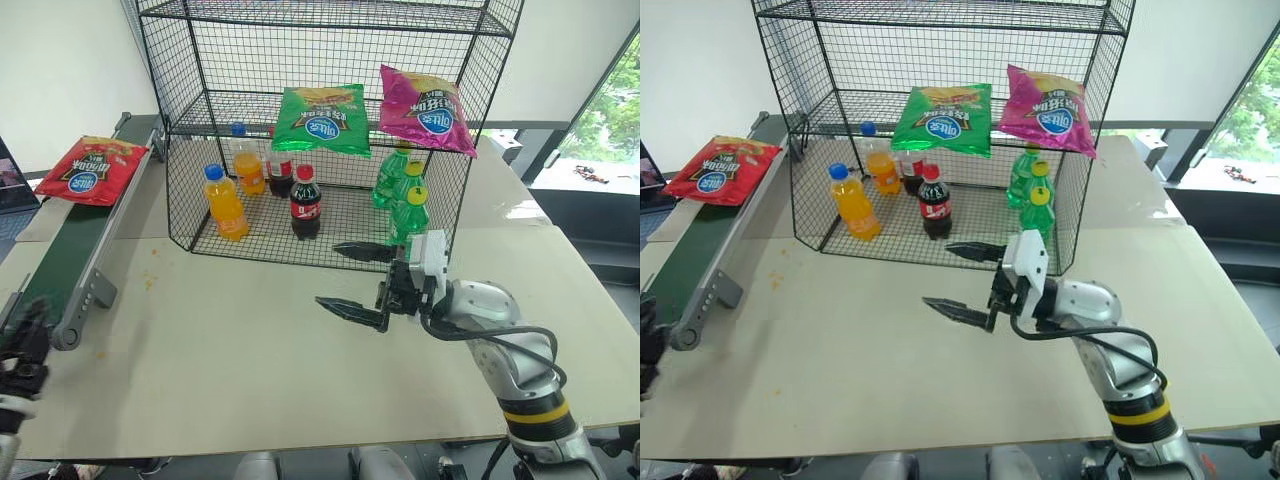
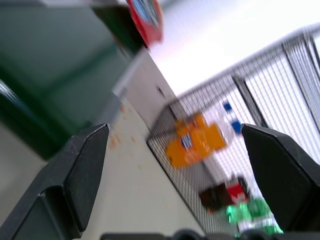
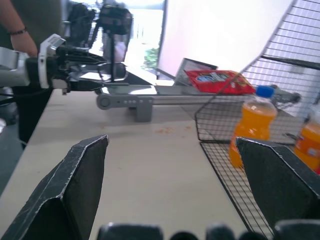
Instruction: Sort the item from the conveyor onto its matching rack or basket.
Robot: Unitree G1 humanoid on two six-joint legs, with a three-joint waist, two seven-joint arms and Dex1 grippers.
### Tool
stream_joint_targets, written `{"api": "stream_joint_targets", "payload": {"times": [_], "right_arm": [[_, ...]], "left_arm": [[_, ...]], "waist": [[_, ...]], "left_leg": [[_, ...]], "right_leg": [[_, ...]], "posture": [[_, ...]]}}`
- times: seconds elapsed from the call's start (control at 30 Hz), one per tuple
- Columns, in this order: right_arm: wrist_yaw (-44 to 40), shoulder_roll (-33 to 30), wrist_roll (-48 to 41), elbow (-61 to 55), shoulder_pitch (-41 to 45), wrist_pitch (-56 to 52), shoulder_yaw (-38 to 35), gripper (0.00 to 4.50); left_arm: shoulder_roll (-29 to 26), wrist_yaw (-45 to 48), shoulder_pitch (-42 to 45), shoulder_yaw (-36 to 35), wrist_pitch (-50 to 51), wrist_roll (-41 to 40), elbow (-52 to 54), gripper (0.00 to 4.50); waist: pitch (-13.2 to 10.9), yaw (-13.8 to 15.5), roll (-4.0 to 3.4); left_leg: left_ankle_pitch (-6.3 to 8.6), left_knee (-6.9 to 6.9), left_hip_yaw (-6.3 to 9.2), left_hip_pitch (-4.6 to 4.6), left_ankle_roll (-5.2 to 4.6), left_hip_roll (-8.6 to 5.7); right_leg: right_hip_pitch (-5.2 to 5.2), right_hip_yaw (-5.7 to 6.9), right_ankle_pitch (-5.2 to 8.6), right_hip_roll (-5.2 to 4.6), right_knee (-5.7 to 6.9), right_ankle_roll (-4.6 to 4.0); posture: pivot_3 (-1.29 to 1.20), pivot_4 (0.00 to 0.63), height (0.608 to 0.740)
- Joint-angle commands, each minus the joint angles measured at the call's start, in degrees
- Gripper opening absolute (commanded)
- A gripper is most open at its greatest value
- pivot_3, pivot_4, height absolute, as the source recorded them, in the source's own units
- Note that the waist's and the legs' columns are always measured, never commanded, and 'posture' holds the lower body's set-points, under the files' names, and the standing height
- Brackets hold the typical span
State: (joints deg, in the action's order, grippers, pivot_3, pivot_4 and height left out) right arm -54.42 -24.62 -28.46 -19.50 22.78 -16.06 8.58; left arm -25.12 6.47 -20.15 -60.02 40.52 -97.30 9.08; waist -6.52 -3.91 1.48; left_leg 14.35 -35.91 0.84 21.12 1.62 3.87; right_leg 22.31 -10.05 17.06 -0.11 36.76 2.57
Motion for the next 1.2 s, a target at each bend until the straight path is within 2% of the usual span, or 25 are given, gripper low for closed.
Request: {"api": "stream_joint_targets", "payload": {"times": [0.03, 0.2, 0.4, 0.73, 0.93, 1.2], "right_arm": [[-3.1, 1.2, -2.4, 0.7, 3.6, 0.1, 0.8, 4.50], [-4.0, 2.7, -4.0, 2.2, 6.6, -2.0, 0.9, 4.50], [-9.4, 2.8, -3.9, 3.5, 8.6, -0.5, 2.1, 4.50], [-13.3, 5.2, -4.3, 5.2, 11.9, 2.2, 0.8, 4.50], [-13.7, 5.2, -4.3, 4.8, 11.5, 2.8, 0.6, 4.50], [-13.0, 5.1, -4.7, 4.3, 11.2, 2.7, 0.3, 4.50]], "left_arm": [[0.1, -2.7, -1.1, -3.8, -2.6, -4.5, -3.1, 4.49], [0.4, -3.0, -1.7, -3.0, -2.9, -5.7, -4.1, 4.49], [-1.2, -4.4, -0.5, -1.3, -2.2, -6.5, -6.0, 4.49], [-1.5, -4.1, -0.3, -0.6, -2.1, -6.2, -6.7, 4.49], [-1.9, -3.5, -0.2, -0.8, -2.2, -5.6, -6.5, 4.49], [-5.4, -3.2, 0.1, -2.9, -2.3, -6.7, -8.5, 4.49]], "waist": [[0.0, 0.0, -0.01], [0.0, 0.3, -0.04], [0.0, 0.4, -0.06], [-0.1, 0.1, -0.14], [-0.1, 0.0, -0.21], [-0.2, 0.0, -0.29]], "left_leg": [[0.00, 0.00, 0.01, 0.00, 0.00, 0.00], [-0.02, 0.02, 0.12, 0.02, 0.04, -0.03], [-0.03, 0.03, 0.19, 0.02, 0.07, -0.03], [-0.03, 0.10, 0.31, 0.02, 0.07, -0.03], [-0.03, 0.10, 0.35, 0.04, 0.09, -0.04], [-0.03, 0.11, 0.39, 0.04, 0.10, -0.04]], "right_leg": [[0.00, 0.01, 0.00, 0.00, 0.00, -0.01], [-0.01, 0.12, 0.03, -0.01, 0.00, -0.05], [-0.03, 0.21, 0.05, 0.00, 0.00, -0.08], [-0.03, 0.35, 0.08, 0.00, 0.00, -0.14], [-0.03, 0.38, 0.08, -0.01, 0.00, -0.15], [-0.03, 0.42, 0.09, -0.02, 0.00, -0.17]], "posture": [[0.00, 0.150, 0.740], [0.00, 0.150, 0.740], [0.00, 0.150, 0.740], [0.00, 0.150, 0.740], [0.00, 0.150, 0.740], [0.00, 0.150, 0.740]]}}
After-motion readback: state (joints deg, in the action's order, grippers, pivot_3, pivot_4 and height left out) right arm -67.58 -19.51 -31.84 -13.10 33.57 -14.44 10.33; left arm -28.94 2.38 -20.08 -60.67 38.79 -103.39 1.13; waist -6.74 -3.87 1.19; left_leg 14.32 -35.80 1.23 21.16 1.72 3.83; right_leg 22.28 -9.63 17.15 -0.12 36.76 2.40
